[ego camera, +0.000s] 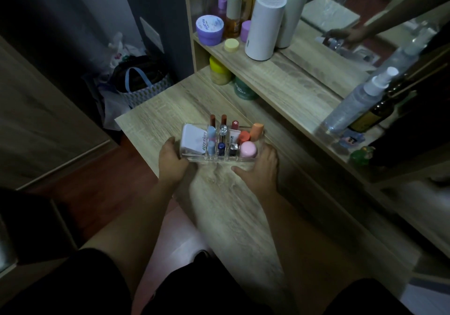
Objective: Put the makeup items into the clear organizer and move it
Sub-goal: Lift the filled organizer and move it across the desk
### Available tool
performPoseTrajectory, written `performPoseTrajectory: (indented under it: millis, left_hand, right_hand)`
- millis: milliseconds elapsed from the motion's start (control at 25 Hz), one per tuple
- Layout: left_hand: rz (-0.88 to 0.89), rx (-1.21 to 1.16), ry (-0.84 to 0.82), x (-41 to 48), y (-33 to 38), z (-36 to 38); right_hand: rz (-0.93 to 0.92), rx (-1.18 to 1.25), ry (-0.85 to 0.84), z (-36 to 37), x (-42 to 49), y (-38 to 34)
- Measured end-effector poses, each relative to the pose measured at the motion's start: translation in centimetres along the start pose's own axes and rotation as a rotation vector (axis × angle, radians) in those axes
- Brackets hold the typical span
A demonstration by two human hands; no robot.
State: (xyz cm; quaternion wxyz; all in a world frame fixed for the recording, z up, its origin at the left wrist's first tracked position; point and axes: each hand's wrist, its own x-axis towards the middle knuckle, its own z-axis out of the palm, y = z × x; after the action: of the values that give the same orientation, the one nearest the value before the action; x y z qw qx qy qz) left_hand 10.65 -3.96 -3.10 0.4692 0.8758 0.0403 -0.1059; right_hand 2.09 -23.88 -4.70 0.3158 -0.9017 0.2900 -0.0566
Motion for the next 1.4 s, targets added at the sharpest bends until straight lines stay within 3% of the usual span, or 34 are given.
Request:
performPoseTrajectory:
  millis: [240, 800, 1120, 1400]
  left_hand:
    - [0.003, -0.038, -0.109, 0.5, 0.5, 0.1]
    - [0.022, -0.029, -0.151, 0.7, 1.2, 0.2]
    - [0.099, -0.010, -0.313, -2.1, 4.1, 2.8]
    - [0.196, 0.076, -0.485, -6.2, 6.4, 7.5]
  right_hand:
    - [0.104, 0.240, -0.107, 1.0, 1.5, 0.6]
    - [0.155, 0.371, -0.005, 0.6, -0.2, 2.1]
    - [0.232, 0.441, 0.253, -3.1, -6.2, 3.8]
    - [0.364, 0.541, 0.363, -5.5, -11.1, 8.1]
